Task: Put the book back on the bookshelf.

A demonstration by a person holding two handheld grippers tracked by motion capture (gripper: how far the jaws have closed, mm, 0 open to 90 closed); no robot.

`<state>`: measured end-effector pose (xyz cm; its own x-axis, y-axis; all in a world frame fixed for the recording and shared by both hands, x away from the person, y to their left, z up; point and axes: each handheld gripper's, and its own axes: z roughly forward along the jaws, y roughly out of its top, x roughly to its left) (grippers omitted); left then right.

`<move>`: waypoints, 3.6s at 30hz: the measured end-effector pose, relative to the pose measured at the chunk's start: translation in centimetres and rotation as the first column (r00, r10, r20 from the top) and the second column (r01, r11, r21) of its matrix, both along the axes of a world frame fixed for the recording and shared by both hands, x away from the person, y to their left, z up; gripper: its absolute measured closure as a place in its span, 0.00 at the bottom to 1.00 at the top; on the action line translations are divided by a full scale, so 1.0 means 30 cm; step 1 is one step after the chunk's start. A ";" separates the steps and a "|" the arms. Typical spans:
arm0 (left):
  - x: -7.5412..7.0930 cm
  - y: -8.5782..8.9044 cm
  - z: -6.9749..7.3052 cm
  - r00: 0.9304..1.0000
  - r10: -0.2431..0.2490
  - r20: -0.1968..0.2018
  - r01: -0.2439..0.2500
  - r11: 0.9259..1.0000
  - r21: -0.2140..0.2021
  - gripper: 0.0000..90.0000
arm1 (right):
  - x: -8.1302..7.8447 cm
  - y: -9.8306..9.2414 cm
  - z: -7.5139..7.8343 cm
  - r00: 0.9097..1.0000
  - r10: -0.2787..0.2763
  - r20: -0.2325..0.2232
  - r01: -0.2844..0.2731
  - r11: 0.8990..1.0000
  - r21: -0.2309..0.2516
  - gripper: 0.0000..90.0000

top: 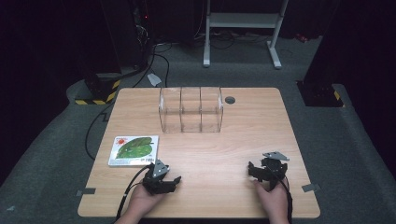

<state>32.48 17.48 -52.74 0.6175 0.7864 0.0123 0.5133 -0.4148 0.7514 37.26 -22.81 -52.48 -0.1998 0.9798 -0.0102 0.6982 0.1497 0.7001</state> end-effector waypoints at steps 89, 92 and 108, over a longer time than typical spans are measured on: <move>0.119 0.579 0.007 0.876 0.472 -0.095 -0.481 0.869 -0.118 0.22 | -0.048 0.014 0.000 0.994 0.113 0.006 -0.112 0.994 -0.006 0.11; 0.114 0.549 0.008 0.882 0.462 -0.092 -0.471 0.874 -0.117 0.22 | -0.048 0.014 0.000 0.993 0.114 0.004 -0.114 0.993 -0.004 0.11; 0.088 0.342 0.017 0.957 0.270 -0.111 -0.282 0.952 -0.117 0.27 | -0.071 0.025 0.001 0.992 0.123 -0.001 -0.123 0.992 -0.003 0.11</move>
<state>35.13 27.73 -52.24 0.3698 0.9172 -0.1483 0.6638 -0.1492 0.7329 35.14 -22.07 -52.45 -0.3190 0.9477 -0.0134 0.6746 0.2370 0.6991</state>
